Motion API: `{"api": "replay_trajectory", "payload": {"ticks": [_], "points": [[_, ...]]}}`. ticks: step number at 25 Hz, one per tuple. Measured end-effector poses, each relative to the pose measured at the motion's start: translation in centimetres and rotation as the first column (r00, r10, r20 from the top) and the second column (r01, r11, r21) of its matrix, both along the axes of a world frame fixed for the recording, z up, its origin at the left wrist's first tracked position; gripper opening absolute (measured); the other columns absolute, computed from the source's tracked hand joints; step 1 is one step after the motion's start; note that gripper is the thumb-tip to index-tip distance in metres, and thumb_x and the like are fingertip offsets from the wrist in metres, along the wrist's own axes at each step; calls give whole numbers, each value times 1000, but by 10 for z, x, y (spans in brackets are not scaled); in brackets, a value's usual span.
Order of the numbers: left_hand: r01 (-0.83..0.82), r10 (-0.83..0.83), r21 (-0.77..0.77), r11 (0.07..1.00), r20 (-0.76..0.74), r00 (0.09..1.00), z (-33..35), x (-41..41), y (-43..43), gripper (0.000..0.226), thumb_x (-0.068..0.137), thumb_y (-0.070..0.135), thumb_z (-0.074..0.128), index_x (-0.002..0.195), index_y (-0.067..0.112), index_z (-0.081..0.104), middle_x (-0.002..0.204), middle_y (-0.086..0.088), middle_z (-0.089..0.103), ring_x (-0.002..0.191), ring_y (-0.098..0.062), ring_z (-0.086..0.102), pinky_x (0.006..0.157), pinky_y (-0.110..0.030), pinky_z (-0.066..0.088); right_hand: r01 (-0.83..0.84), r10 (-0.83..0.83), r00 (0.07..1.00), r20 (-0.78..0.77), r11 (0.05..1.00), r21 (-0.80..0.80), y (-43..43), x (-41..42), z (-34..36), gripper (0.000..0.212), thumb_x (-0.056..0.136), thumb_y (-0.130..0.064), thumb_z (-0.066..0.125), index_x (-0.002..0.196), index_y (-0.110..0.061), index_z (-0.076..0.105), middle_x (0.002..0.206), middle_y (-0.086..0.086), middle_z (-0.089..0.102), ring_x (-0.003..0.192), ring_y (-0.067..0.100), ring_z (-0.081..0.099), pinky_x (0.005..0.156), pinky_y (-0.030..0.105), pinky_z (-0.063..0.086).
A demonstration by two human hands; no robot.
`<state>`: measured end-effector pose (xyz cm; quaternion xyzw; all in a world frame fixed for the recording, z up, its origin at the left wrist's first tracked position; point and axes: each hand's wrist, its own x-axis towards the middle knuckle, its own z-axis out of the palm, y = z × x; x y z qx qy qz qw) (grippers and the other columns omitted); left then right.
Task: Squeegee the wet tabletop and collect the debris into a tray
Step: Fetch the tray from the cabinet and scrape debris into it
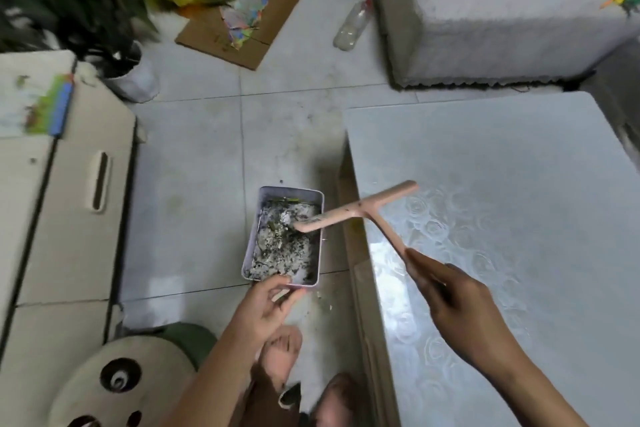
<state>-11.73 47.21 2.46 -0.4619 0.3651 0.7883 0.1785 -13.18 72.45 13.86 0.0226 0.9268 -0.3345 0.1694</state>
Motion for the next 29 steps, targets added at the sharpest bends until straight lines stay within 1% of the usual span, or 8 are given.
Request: {"api": "replay_trajectory", "payload": {"ticks": [2, 6, 9, 12, 18, 23, 26, 29], "points": [[-57, 55, 49, 997, 42, 998, 14, 9, -33, 15, 86, -9, 50, 82, 2, 58, 89, -15, 60, 83, -25, 62, 70, -37, 61, 25, -24, 1000, 19, 998, -50, -16, 5, 16, 34, 95, -28, 53, 122, -49, 55, 79, 1, 63, 62, 13, 56, 66, 28, 47], [-126, 118, 74, 989, 103, 988, 50, 34, -100, 8, 85, -8, 53, 84, -1, 54, 92, -18, 58, 87, -34, 60, 53, -41, 59, 127, -120, 991, 57, 981, -150, -39, 19, 42, 32, 92, -30, 57, 117, -49, 59, 73, -10, 66, 60, 8, 56, 56, 14, 44], [-29, 29, 11, 1000, 56, 998, 73, 44, -132, 9, 86, -6, 53, 93, -2, 56, 100, -21, 61, 83, -36, 67, 54, -38, 59, 233, -222, 971, 86, 960, -152, -47, 37, 55, 33, 91, -26, 59, 120, -40, 62, 66, -16, 61, 58, 0, 58, 53, 10, 42], [96, -96, -59, 994, 7, 995, 85, 40, -142, 19, 86, -6, 53, 102, 2, 58, 98, -18, 69, 75, -32, 72, 57, -37, 60, 380, -357, 922, 151, 910, -167, -47, 66, 61, 31, 90, -30, 60, 120, -36, 63, 61, -10, 55, 47, 5, 52, 54, 21, 42], [381, -382, -77, 921, 0, 924, 94, 4, -97, 23, 88, -4, 48, 109, 1, 57, 100, -16, 69, 88, -31, 65, 60, -37, 61, 689, -664, 721, 198, 718, -101, 6, 157, 48, 34, 89, -24, 64, 122, -33, 63, 87, -12, 64, 54, 8, 58, 57, 22, 43], [577, -577, -63, 814, 21, 816, 81, -32, -13, 15, 88, -4, 46, 86, 1, 59, 83, -12, 72, 65, -25, 71, 55, -33, 60, 769, -761, 589, 270, 631, 99, 77, 229, 15, 47, 83, -5, 67, 125, -23, 62, 99, 0, 67, 83, 18, 65, 79, 37, 52], [610, -609, -25, 792, 30, 792, 74, -50, 24, 34, 89, -3, 43, 67, 3, 69, 83, -12, 71, 69, -26, 71, 71, -39, 56, 789, -783, 546, 297, 600, 134, 106, 246, 1, 53, 78, -1, 70, 126, -23, 62, 92, -1, 67, 78, 20, 66, 74, 29, 49], [635, -634, -14, 773, 42, 772, 63, -79, 78, 45, 90, -2, 42, 54, 4, 68, 73, -11, 70, 64, -26, 71, 64, -40, 58, 789, -781, 561, 276, 605, 107, 142, 236, -5, 52, 81, -3, 68, 127, -27, 60, 87, -8, 63, 70, 11, 61, 65, 26, 49]]}}
